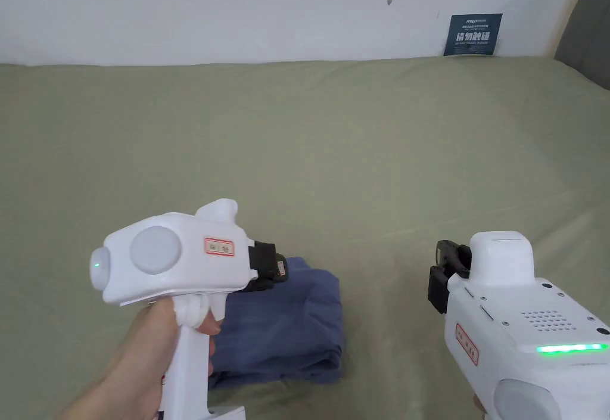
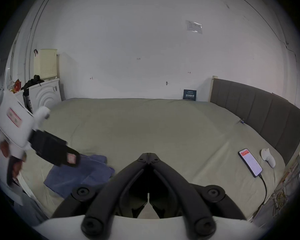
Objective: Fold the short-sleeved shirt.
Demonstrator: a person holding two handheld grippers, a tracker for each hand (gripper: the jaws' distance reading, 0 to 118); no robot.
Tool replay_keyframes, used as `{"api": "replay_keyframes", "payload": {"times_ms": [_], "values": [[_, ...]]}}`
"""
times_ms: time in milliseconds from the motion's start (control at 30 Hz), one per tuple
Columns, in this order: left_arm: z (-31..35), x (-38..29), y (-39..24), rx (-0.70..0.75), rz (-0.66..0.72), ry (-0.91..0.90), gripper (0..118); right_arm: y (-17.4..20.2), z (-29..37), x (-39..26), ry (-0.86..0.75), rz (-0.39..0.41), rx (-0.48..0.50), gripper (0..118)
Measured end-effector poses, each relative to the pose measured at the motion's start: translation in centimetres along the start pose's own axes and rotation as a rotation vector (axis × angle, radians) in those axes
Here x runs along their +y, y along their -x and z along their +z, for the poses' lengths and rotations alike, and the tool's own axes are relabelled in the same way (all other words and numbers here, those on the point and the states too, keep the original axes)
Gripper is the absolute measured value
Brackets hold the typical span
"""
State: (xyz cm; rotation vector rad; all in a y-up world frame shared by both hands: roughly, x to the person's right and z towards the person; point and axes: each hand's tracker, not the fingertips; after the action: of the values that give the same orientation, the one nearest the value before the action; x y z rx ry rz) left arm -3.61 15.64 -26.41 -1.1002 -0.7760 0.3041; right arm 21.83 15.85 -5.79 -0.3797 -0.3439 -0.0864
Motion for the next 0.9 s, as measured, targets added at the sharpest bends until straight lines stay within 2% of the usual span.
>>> {"api": "replay_keyframes", "payload": {"times_ms": [100, 267, 367, 433, 533, 667, 733, 833, 900], "values": [[-2.3, -1.4, 2.1, -0.140, 0.041, 0.075, 0, 0.1, 0.0, -0.2, 0.009, -0.019, 0.008, 0], [-7.5, -4.4, 4.0, -0.279, 0.160, 0.232, 0, 0.6, -0.2, -1.0, 0.036, -0.004, 0.017, 0], [-10.2, -6.1, 5.5, -0.173, 0.134, 0.228, 0, 0.5, -0.5, -1.5, 0.062, -0.009, 0.027, 0], [-10.1, -6.0, 6.1, -0.228, 0.154, 0.186, 0, 0.4, -0.6, -1.8, 0.077, -0.004, 0.031, 0], [-8.2, -5.1, 5.3, -0.222, 0.146, 0.180, 0, 0.5, -0.8, -1.9, 0.098, 0.001, 0.059, 0], [-3.7, -3.3, 5.4, -0.216, 0.068, 0.111, 0, 1.2, -2.1, -1.5, 0.177, -0.087, 0.250, 0], [-1.0, -2.5, 6.4, -0.203, 0.078, 0.063, 0, 1.8, -4.0, -1.4, 0.271, -0.198, 0.438, 0], [2.2, -1.5, 8.0, -0.140, 0.052, 0.009, 0, 3.0, -8.3, -2.4, 0.449, -0.382, 0.668, 0], [3.8, -1.1, 9.5, -0.057, 0.038, -0.007, 0, 3.9, -11.3, -3.6, 0.553, -0.476, 0.782, 0]]}}
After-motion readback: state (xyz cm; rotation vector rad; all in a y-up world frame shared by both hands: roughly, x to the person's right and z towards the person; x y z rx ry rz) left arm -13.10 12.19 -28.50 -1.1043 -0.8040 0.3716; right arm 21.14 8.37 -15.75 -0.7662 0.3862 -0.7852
